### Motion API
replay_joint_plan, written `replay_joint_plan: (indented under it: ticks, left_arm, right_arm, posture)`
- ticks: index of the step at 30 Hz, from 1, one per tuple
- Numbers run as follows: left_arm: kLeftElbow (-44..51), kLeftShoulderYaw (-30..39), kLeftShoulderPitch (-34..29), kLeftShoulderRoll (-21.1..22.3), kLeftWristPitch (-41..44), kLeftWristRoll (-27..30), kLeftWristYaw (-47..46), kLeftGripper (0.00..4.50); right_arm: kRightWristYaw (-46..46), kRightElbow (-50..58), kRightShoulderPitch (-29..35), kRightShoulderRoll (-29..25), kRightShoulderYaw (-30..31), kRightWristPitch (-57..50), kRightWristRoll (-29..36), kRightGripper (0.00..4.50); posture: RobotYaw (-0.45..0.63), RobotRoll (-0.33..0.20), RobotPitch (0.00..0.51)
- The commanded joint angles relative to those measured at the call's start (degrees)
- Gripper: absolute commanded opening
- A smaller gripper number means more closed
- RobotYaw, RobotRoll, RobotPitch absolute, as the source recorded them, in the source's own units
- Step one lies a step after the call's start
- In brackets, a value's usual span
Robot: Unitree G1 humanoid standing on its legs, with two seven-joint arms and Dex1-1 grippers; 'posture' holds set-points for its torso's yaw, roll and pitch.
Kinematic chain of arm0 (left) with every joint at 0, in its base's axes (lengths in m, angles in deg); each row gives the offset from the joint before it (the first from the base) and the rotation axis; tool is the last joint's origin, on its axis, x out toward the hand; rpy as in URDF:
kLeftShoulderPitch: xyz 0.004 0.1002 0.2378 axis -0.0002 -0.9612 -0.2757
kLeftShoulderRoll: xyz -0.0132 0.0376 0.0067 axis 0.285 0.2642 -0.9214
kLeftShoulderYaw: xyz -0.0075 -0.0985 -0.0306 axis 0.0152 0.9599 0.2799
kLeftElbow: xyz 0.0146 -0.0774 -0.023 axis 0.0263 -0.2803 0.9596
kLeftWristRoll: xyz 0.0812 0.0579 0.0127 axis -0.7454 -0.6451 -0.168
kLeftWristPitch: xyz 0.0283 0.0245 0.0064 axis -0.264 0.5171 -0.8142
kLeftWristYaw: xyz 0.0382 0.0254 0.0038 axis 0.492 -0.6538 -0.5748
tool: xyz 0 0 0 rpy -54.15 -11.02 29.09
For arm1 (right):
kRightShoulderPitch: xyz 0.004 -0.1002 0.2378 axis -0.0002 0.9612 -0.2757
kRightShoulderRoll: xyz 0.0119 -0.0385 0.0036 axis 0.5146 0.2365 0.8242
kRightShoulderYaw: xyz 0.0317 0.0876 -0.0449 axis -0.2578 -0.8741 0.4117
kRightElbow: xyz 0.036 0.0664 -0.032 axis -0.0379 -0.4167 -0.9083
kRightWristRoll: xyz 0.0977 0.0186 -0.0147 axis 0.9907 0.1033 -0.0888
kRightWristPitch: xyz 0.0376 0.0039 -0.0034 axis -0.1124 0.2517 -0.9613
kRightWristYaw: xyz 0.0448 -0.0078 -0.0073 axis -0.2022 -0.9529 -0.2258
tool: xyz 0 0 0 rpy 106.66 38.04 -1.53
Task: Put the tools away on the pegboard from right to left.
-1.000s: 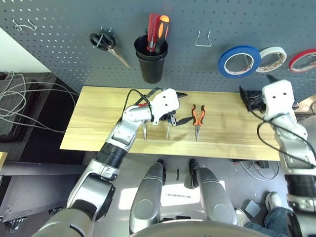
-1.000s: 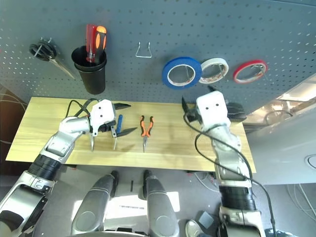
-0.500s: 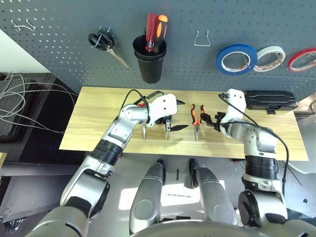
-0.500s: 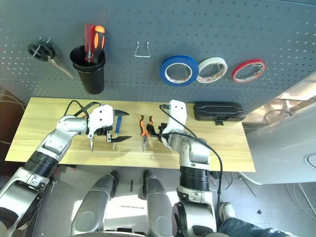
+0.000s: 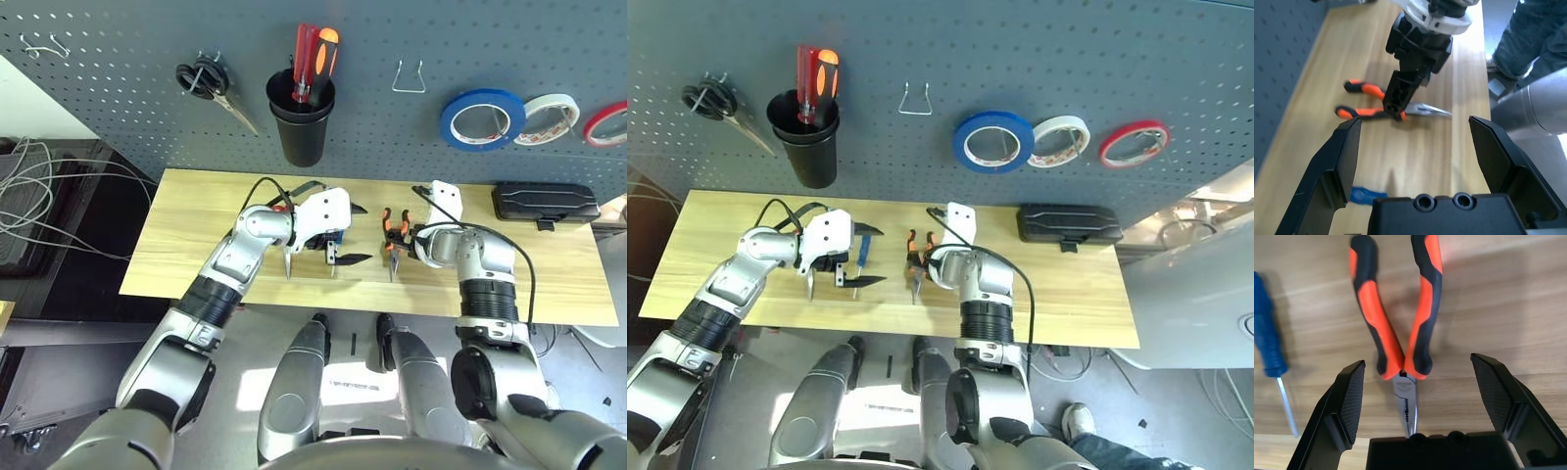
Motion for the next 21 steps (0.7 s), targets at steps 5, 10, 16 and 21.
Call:
replay_joint_plan:
  ticks: [5,10,16,21]
  left_arm:
    - [0.81,-1.76,-1.88,0.03,0.72,-1.09,-0.15,4.5]
    - [-3.14,-3.32,-2.09,1.26,1.01,-4.37,-1.19,4.5]
    - [-8.51,-3.93,-0.98,1.14,2.64,-8.24,-4.79,4.5]
    - [-10.99,-3.28,0.61,0.34,3.02,-9.6,-7.59,4.5]
  right_arm:
    - [2.22,-10.77,2.07,-1.46,2.75,10.36,-1.26,4.46]
    - [2.08,-17.35,0.64,-1.3,3.38,16.34,-1.32,4.46]
    - [1.5,-18.68,-0.13,0.11,4.75,16.61,-1.23,4.46]
    - [0.78,-18.87,0.15,0.44,4.61,13.57,-0.55,4.46]
  posture:
    - [0.15,0.0,0.375]
    - [0.15,0.0,0.375]
    - [0.15,0.0,0.377]
    - [0.15,0.0,0.376]
